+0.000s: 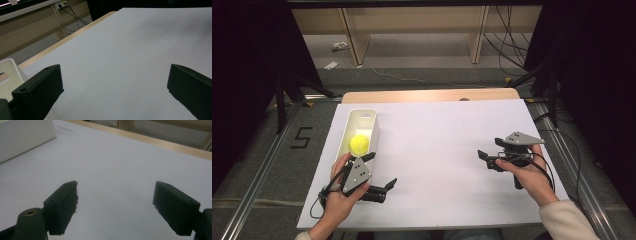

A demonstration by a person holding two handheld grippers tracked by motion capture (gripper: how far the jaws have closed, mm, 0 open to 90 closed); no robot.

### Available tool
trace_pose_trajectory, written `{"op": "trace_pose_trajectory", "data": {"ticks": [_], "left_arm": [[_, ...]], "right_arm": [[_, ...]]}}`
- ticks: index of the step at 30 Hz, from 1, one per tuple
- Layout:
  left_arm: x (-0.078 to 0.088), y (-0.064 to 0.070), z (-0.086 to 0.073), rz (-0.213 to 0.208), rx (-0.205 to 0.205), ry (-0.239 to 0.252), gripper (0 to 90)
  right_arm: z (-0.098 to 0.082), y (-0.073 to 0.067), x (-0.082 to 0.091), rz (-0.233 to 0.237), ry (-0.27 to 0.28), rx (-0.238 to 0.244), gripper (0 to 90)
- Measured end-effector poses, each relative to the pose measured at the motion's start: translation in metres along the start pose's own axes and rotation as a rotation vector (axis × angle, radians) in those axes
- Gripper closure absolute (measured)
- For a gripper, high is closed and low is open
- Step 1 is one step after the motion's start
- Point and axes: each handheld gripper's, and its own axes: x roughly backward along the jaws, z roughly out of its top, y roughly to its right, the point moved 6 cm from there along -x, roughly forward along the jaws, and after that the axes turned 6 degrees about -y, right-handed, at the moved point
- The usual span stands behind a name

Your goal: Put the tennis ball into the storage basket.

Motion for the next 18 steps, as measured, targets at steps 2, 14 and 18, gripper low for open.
{"op": "trace_pose_trajectory", "data": {"ticks": [2,14,18], "left_arm": [[0.0,0.0,0.0,0.0,-0.001,0.0,0.0],[0.0,0.0,0.0,-0.001,0.002,0.0,0.0],[0.0,0.0,-0.001,0.0,0.002,0.0,0.0]], "right_arm": [[-0.003,0.001,0.002,-0.002,-0.002,-0.003,20.5],[-0.023,0.005,0.013,-0.01,-0.003,-0.03,20.5],[-0.028,0.004,0.015,-0.004,-0.007,-0.033,20.5]]}}
